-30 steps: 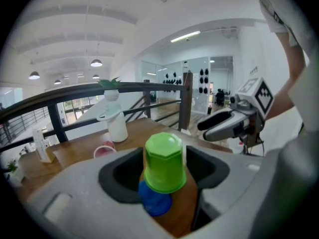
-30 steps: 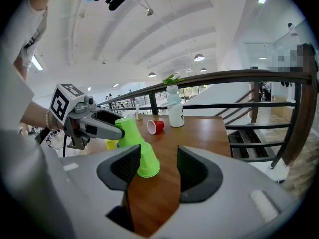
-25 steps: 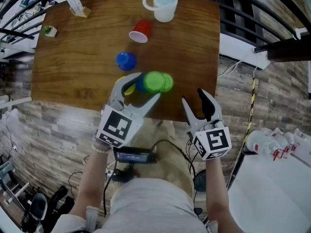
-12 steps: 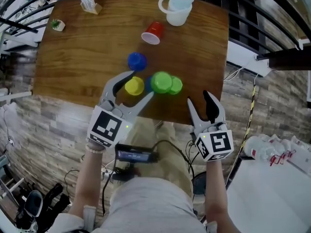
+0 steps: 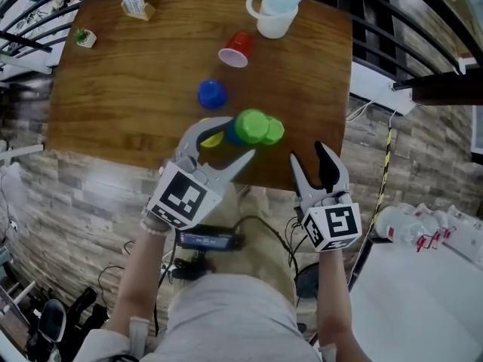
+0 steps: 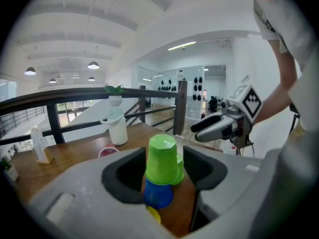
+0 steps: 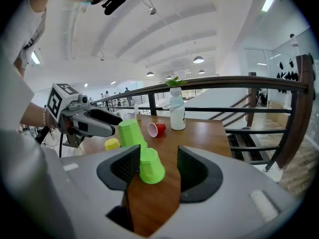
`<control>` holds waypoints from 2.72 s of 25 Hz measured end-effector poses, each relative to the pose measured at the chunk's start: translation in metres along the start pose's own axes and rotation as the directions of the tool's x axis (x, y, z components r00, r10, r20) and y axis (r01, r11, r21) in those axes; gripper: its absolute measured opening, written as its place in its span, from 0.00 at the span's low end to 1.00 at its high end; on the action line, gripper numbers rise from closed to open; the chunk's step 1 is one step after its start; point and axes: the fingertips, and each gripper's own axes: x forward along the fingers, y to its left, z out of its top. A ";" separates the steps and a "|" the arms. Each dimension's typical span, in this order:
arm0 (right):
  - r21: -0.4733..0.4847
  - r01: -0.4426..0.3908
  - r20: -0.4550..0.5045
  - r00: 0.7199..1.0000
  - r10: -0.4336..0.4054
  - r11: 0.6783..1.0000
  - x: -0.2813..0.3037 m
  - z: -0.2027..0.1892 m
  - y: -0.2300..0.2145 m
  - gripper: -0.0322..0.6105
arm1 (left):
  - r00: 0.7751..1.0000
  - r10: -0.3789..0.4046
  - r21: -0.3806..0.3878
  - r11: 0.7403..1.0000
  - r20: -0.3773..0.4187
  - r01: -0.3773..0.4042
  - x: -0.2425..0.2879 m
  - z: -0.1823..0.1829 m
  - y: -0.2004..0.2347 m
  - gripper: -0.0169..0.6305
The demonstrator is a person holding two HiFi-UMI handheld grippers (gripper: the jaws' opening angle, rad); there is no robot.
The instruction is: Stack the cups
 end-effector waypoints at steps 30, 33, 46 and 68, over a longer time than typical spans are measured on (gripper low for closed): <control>0.014 0.037 -0.016 0.999 -0.037 0.999 -0.001 -0.005 0.008 0.39 | 0.984 0.178 0.024 0.984 -0.023 -0.178 -0.043 -0.018 0.083 0.40; 0.016 0.047 -0.021 0.999 -0.047 0.999 0.004 -0.006 0.008 0.39 | 0.984 0.175 0.023 0.984 -0.041 -0.174 -0.036 -0.028 0.096 0.40; 0.120 0.082 -0.029 0.996 -0.080 0.989 0.022 -0.012 0.000 0.39 | 0.986 0.110 0.031 0.994 -0.123 -0.107 -0.002 -0.067 0.120 0.41; 0.114 0.062 -0.034 0.998 -0.059 0.992 0.023 -0.016 -0.012 0.39 | 0.975 0.152 0.035 0.988 -0.160 -0.148 0.000 -0.051 0.124 0.35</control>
